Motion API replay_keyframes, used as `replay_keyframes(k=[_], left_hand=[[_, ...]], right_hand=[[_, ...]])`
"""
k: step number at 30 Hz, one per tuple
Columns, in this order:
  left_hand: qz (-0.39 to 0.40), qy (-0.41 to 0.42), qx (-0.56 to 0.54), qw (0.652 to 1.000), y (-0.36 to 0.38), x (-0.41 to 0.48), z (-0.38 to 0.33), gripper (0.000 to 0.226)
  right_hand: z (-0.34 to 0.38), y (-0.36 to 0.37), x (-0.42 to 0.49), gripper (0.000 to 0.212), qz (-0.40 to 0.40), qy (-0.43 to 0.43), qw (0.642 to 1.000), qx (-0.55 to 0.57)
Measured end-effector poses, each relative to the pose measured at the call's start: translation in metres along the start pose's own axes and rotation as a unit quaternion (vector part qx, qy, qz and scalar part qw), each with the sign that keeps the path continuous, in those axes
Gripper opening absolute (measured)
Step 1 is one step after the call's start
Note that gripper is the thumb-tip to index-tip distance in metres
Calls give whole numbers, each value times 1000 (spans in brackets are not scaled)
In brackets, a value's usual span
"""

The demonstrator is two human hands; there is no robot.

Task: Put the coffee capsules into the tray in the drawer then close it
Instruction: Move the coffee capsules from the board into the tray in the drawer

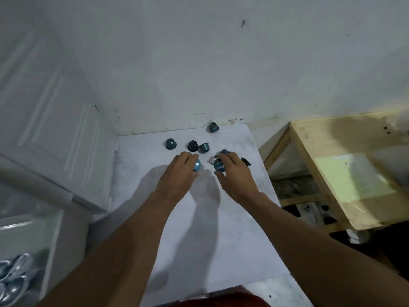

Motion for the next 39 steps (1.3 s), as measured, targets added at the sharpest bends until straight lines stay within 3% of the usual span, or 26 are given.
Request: replay_keyframes(k=[8,17,28,39], left_hand=[[-40,50,-8,998,-59,-69,4,48],[-97,34,-20,995,-102,-159,17,44],[-157,-99,-14,982,-152,-261,45,43],[-160,-185,15,970,-195,-333,157,40]], right_hand=[[63,-12,-70,42,-77,12,997,7],[135,-2,-142,42,-73,-15,996,39],[221,23,-176,39,-27,-122,990,57],[337,86,-179,30,7,-190,979,77]])
Point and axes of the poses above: each hand's wrist, its own x-axis towards the middle knuckle, its own y-axis out of the palm, z = x × y, the point moved 2 cm from there along x, towards the middle knuckle, and after that the axes turned 3 degrees about x, right-handed, at the moved point
